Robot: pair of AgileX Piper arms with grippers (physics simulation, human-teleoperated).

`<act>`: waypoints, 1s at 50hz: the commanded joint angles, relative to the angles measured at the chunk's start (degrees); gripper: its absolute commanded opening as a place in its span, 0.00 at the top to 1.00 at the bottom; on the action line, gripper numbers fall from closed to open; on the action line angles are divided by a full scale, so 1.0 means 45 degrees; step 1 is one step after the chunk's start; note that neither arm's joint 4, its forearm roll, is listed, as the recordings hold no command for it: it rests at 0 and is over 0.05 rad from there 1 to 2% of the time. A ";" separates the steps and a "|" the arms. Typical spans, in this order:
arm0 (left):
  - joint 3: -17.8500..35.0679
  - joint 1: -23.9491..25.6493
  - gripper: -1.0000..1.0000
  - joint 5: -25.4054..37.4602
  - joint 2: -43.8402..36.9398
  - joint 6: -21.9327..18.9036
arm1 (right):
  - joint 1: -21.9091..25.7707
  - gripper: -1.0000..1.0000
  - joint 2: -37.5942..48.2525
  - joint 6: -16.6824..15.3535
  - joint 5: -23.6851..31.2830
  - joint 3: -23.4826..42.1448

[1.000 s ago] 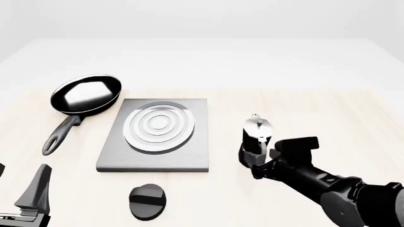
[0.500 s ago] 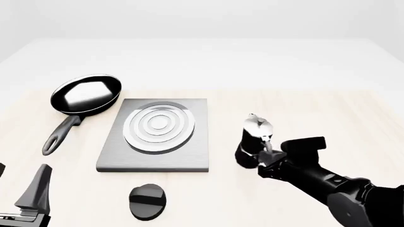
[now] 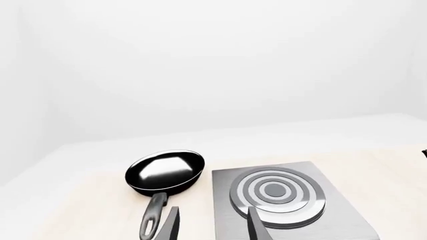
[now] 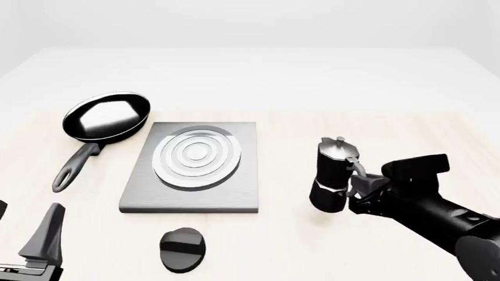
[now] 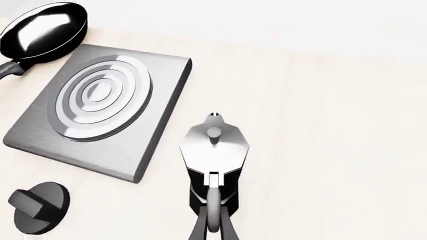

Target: Turn on the stove and put the moka pot on it.

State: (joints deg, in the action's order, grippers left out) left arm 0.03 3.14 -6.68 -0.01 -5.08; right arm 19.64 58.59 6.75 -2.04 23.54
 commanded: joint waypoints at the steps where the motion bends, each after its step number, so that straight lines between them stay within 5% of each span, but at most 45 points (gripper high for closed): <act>1: -0.0001 0.0054 0.00 -0.0054 0.0000 -0.0050 | -0.0273 1.00 -0.1431 -0.0582 0.1669 0.0965; 27: 0.0000 -0.0057 0.00 -0.0138 0.0001 0.0031 | 0.1280 1.00 -0.1113 -0.0881 0.2931 0.3964; 50: 0.0000 -0.0194 0.00 -0.0186 0.0001 0.0096 | 0.3125 1.00 0.0927 -0.1413 0.2011 0.5745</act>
State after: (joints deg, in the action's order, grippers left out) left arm 0.03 2.45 -7.46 -0.01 -4.74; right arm 30.39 59.40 1.13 8.69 45.33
